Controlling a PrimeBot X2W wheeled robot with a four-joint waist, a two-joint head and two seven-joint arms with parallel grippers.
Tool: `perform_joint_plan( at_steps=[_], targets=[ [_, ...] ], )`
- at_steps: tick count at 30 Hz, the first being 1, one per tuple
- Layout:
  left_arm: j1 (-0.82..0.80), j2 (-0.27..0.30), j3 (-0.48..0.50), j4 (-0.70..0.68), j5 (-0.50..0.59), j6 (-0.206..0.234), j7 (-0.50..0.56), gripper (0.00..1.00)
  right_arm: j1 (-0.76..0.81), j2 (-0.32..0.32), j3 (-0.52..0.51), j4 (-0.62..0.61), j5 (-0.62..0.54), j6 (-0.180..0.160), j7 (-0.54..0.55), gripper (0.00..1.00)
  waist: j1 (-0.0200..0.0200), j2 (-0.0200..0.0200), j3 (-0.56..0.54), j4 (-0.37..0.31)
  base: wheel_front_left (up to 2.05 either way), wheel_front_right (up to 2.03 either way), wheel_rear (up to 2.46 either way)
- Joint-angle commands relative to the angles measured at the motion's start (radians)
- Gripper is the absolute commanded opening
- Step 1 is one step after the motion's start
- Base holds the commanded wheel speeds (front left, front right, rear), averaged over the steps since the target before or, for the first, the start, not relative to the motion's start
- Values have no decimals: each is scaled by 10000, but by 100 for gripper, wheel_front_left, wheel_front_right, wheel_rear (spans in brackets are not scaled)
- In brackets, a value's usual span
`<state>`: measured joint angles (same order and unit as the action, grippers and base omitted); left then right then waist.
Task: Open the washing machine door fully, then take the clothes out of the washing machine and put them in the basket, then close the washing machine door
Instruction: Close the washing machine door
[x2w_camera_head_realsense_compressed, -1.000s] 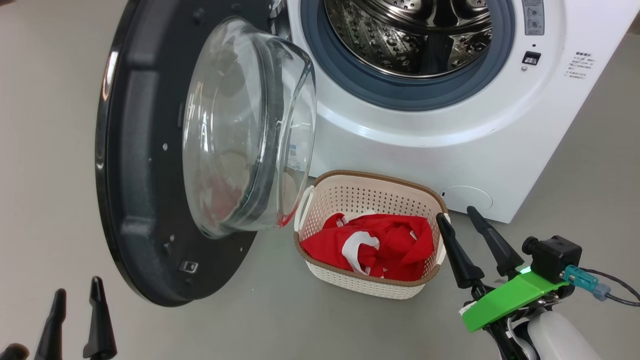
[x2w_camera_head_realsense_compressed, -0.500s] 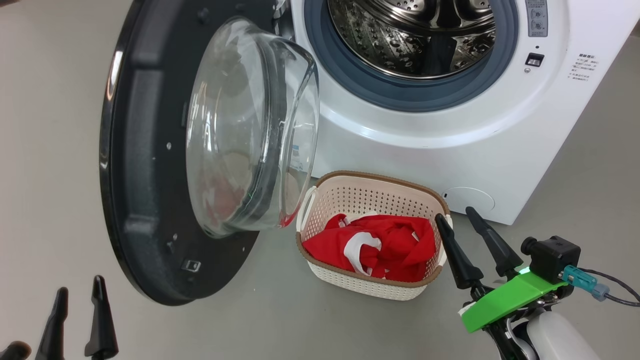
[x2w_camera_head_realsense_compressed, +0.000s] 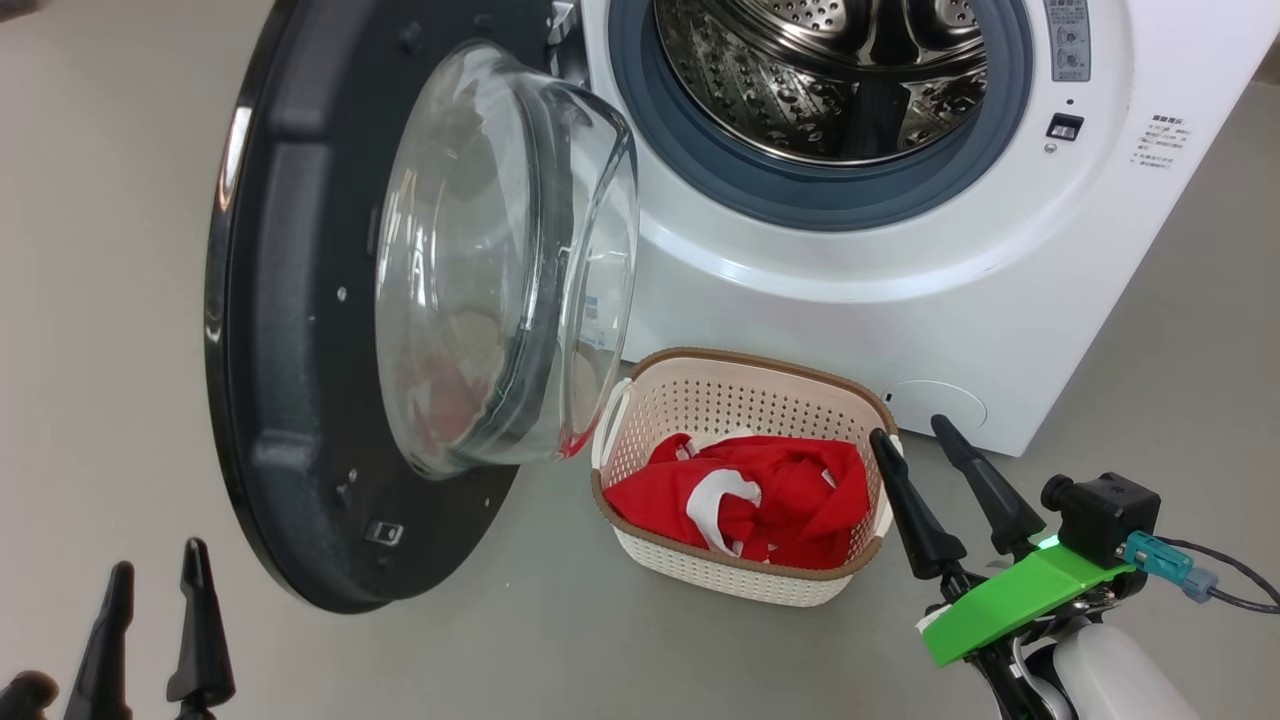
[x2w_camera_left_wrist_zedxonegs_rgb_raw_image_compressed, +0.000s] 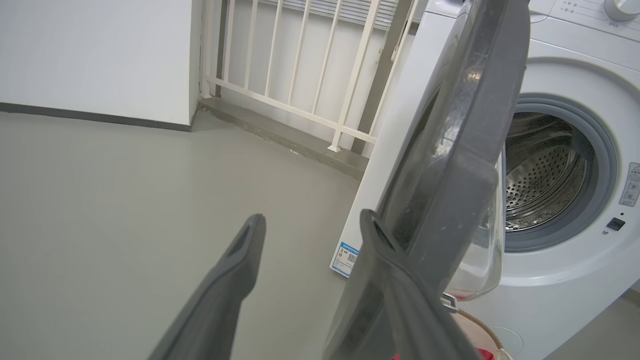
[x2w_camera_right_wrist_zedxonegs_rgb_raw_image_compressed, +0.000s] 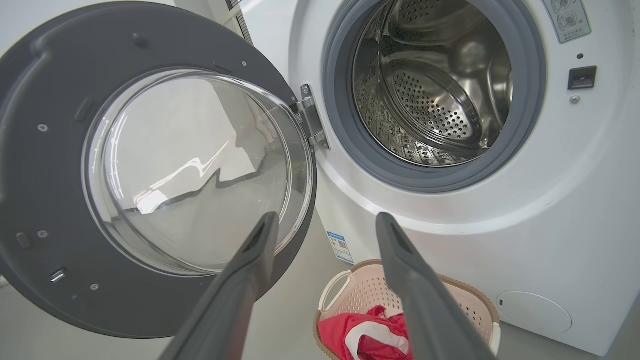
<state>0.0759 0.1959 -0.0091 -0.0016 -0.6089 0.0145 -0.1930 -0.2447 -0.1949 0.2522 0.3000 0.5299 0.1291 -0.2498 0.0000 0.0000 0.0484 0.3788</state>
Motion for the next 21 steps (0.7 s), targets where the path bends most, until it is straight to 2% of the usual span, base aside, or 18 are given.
perform_joint_plan(
  at_steps=[1, 4, 5, 6, 7, 8, 11, 17, 21],
  targets=[
    [-466, 282, 325, -334, -21, 72, 28, 100, -33, -6, 203, -227, 22, 16, -120, 100, 0, 0, -11, 8, 0, 0, 0],
    [-473, 303, 289, -468, -38, 94, 112, 97, -16, 14, 206, -227, 20, 16, -120, 100, 0, 0, -33, 23, 0, 0, 0],
    [-474, 312, 284, -519, -66, 93, 155, 72, -11, 20, 212, -227, 18, 16, -120, 100, 0, 0, -35, 26, 0, 0, 0],
    [-476, 312, 285, -571, -132, 81, 215, 36, -8, 25, 216, -226, 18, 16, -120, 100, 0, 0, -38, 31, 0, 0, 0],
    [-486, 319, 297, -634, -202, 67, 272, 12, -3, 30, 218, -225, 19, 16, -120, 100, 0, 0, -48, 34, 0, 0, 0],
    [-499, 346, 313, -704, -259, 57, 337, 0, 4, 35, 221, -223, 19, 16, -120, 100, 0, 0, -58, 38, 0, 0, 0],
    [-593, 474, 370, -973, -491, -11, 632, 0, 16, 41, 220, -219, 17, 16, -120, 100, 0, 0, -67, 55, 0, 0, 0],
    [-1088, 521, 739, -1822, -1884, -42, 1750, 0, -4, 55, 235, -207, 14, 16, -120, 100, 0, 0, -83, 87, 0, 0, 0],
    [-1630, 780, 1082, -2019, -2934, 85, 2786, 0, 9, 98, 244, -184, 33, 16, -120, 100, 0, 0, -162, 73, 0, 0, 0]
  ],
)
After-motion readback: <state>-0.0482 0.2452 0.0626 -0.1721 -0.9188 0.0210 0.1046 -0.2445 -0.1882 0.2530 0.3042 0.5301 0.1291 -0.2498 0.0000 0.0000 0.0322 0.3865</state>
